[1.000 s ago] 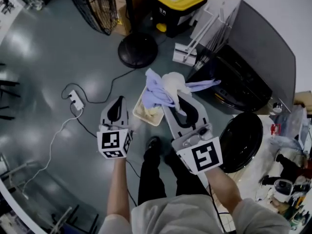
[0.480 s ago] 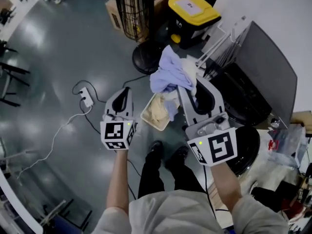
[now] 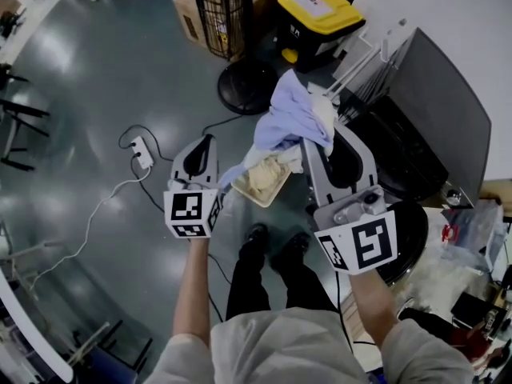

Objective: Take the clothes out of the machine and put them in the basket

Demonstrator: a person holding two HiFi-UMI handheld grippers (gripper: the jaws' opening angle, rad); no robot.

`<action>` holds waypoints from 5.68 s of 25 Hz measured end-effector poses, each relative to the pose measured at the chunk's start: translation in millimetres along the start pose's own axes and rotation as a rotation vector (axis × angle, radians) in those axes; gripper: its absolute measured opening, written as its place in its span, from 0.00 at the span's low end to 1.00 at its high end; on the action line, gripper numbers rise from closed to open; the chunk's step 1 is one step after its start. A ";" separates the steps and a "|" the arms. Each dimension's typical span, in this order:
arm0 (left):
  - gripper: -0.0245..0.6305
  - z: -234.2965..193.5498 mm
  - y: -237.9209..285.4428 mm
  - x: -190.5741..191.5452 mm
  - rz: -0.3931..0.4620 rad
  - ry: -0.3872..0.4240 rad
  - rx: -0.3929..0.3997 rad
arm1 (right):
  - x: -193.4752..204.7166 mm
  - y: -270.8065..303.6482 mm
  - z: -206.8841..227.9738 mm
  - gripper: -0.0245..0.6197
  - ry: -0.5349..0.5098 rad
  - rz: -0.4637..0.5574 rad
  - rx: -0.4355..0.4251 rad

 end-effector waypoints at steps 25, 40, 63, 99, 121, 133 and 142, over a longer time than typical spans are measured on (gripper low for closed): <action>0.07 -30.6 37.1 184.5 -0.170 -0.068 -0.010 | 228.4 7.0 -31.6 0.21 0.091 -0.265 -0.021; 0.07 -44.9 74.3 337.5 -0.259 -0.089 0.010 | 467.2 -26.4 -87.6 0.21 0.166 -0.484 -0.060; 0.07 -110.7 76.4 506.2 -0.353 -0.083 -0.016 | 810.3 -11.8 -187.9 0.21 0.196 -0.807 -0.109; 0.07 -12.2 62.2 347.2 -0.348 -0.079 0.077 | 578.5 -49.0 -92.3 0.09 0.253 -0.684 0.001; 0.07 252.2 123.4 177.2 -0.350 0.142 0.475 | 324.4 -332.4 167.2 0.08 0.214 -0.599 0.664; 0.07 356.9 76.6 11.4 -0.216 0.208 0.566 | 137.8 -383.0 234.1 0.07 0.109 -0.488 0.790; 0.07 379.0 32.2 -39.4 -0.164 0.210 0.548 | 55.0 -409.5 241.8 0.07 0.054 -0.447 0.788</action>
Point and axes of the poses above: the fingertips, and each gripper's own axes: y forward along the fingers, z to its right, x out of its underside, the point moved 3 cm from there along -y, backward along the fingers, and after that the axes turned 12 degrees about -y, right-handed, at the moved point
